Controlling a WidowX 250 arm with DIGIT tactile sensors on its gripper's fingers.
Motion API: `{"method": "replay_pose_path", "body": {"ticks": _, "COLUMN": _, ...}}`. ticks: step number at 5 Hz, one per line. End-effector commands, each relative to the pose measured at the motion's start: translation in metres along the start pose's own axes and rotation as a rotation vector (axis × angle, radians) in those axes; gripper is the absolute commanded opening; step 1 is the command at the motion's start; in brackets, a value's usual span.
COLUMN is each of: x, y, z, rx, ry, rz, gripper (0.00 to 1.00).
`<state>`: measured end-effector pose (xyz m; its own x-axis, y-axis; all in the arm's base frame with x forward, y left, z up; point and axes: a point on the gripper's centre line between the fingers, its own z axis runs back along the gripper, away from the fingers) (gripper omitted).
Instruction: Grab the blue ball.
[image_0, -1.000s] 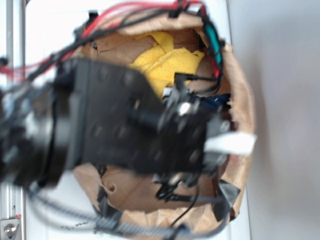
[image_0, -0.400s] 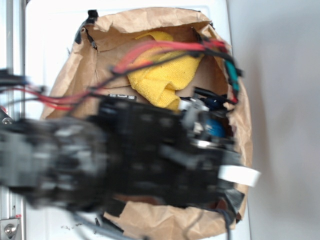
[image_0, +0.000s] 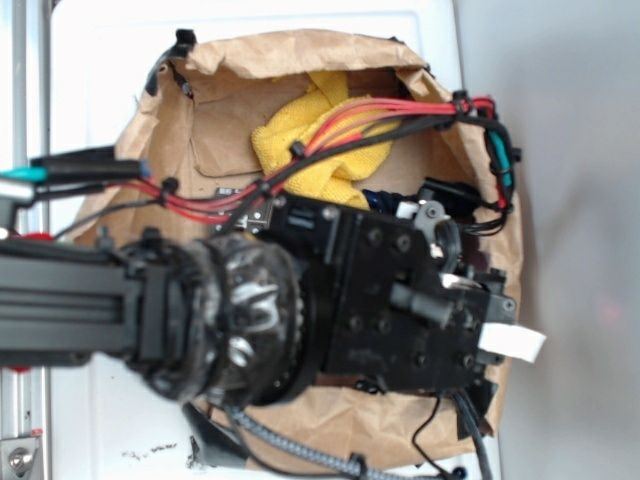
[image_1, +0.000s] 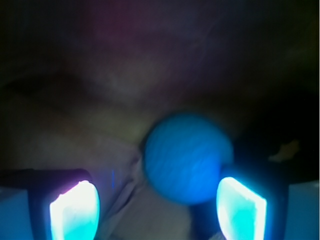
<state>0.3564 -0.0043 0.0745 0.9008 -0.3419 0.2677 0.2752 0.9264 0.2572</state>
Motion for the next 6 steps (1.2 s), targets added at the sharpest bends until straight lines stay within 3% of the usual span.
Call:
{"method": "replay_pose_path", "body": {"ticks": 1, "x": 0.014, "y": 0.009, "z": -0.009, "rx": 0.084, "ry": -0.045, "rz": -0.001, "gripper": 1.0}}
{"method": "replay_pose_path", "body": {"ticks": 2, "x": 0.017, "y": 0.011, "z": -0.019, "rx": 0.107, "ry": -0.043, "rz": 0.008, "gripper": 1.0}}
{"method": "replay_pose_path", "body": {"ticks": 3, "x": 0.022, "y": 0.011, "z": -0.025, "rx": 0.113, "ry": -0.04, "rz": 0.022, "gripper": 0.24}}
{"method": "replay_pose_path", "body": {"ticks": 4, "x": 0.021, "y": 0.01, "z": -0.022, "rx": 0.102, "ry": -0.037, "rz": 0.024, "gripper": 0.0}}
{"method": "replay_pose_path", "body": {"ticks": 6, "x": 0.013, "y": 0.011, "z": -0.001, "rx": 0.024, "ry": 0.003, "rz": 0.017, "gripper": 0.0}}
